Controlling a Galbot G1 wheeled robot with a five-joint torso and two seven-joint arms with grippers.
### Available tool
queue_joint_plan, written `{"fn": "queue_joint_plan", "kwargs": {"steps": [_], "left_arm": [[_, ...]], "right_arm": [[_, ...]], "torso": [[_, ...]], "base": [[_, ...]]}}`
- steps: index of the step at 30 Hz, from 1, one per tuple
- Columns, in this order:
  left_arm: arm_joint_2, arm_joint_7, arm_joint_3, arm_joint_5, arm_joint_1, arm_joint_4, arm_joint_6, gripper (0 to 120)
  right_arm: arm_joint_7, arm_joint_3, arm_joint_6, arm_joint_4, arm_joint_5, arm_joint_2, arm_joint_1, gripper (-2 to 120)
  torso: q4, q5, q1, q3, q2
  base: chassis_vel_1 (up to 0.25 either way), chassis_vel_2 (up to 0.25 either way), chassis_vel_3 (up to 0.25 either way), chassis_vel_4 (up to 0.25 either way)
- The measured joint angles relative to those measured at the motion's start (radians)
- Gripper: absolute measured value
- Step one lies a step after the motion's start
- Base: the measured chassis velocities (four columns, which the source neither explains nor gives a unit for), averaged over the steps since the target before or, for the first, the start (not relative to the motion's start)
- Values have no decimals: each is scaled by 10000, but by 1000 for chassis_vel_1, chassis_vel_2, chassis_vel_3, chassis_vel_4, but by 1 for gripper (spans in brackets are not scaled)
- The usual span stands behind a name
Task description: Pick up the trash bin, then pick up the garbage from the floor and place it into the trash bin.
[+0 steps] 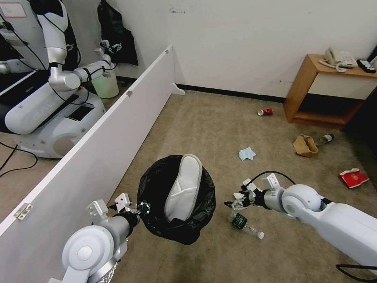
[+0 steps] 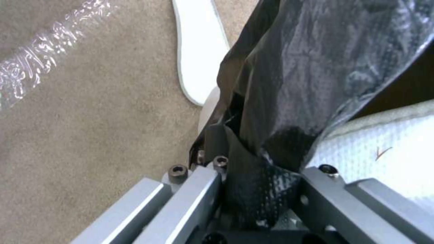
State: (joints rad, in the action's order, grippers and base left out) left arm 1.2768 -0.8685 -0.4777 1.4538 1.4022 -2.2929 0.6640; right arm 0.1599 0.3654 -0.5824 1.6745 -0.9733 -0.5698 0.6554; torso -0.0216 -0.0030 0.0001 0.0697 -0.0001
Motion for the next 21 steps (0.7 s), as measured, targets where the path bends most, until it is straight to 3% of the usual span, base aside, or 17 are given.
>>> {"fn": "queue_joint_plan", "kwargs": {"steps": [21], "left_arm": [[-81, 47, -71, -10, -149, 85, -11, 0]], "right_arm": [[357, 682, 173, -980, 646, -317, 1, 100]], "torso": [[1, 0, 0, 0, 0]], "base": [[0, 0, 0, 0]]}}
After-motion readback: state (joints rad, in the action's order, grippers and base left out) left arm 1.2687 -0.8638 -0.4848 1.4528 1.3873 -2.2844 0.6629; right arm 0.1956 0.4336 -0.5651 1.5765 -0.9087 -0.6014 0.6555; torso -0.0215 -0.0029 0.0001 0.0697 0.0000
